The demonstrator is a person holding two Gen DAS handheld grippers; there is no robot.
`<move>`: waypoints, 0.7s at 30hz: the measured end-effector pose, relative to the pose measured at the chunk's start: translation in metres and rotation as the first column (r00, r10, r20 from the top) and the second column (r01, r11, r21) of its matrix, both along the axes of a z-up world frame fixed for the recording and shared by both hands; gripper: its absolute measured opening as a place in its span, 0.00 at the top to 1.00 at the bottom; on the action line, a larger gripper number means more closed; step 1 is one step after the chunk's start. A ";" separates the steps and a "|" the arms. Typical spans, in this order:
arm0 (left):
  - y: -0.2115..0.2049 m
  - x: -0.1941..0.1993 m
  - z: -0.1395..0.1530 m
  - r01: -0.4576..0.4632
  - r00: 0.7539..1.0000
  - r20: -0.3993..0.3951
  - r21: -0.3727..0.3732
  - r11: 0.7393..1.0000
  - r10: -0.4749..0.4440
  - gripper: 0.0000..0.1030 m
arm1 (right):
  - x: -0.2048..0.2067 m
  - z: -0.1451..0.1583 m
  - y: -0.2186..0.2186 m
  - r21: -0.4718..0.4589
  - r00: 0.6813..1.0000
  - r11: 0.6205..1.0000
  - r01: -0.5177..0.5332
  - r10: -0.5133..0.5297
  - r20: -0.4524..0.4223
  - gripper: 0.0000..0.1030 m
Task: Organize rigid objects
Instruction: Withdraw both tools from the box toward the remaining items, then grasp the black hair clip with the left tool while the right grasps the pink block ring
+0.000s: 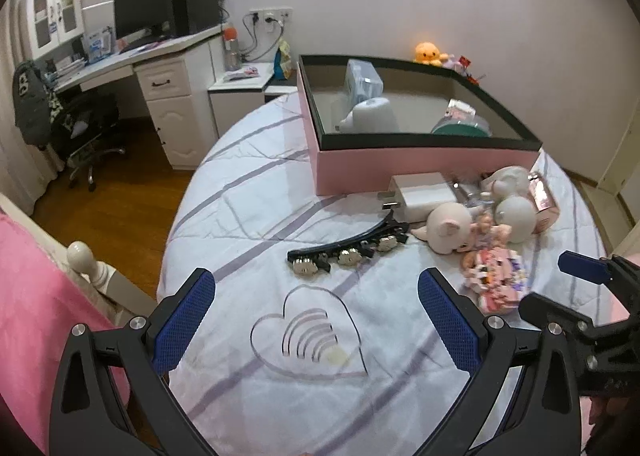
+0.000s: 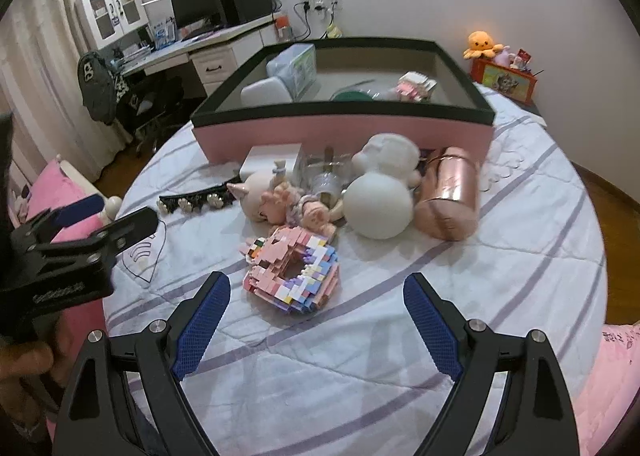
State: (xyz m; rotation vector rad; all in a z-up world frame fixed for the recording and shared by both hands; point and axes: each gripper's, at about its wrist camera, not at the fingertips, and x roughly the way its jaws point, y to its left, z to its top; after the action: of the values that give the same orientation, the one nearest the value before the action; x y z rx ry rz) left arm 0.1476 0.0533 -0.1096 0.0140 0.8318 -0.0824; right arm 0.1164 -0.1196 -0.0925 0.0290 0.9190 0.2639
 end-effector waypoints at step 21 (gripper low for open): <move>-0.027 0.037 -0.026 0.271 0.958 -0.094 -0.016 0.962 -0.271 0.64 | 0.017 -0.027 0.013 -0.037 0.999 0.999 -0.024 0.023 -0.031 0.13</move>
State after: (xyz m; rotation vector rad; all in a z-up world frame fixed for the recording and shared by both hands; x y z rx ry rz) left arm 0.1842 0.0261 -0.1355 0.1228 0.9214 -0.3452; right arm 0.1339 -0.1067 -0.1196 -0.0117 0.9551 0.2688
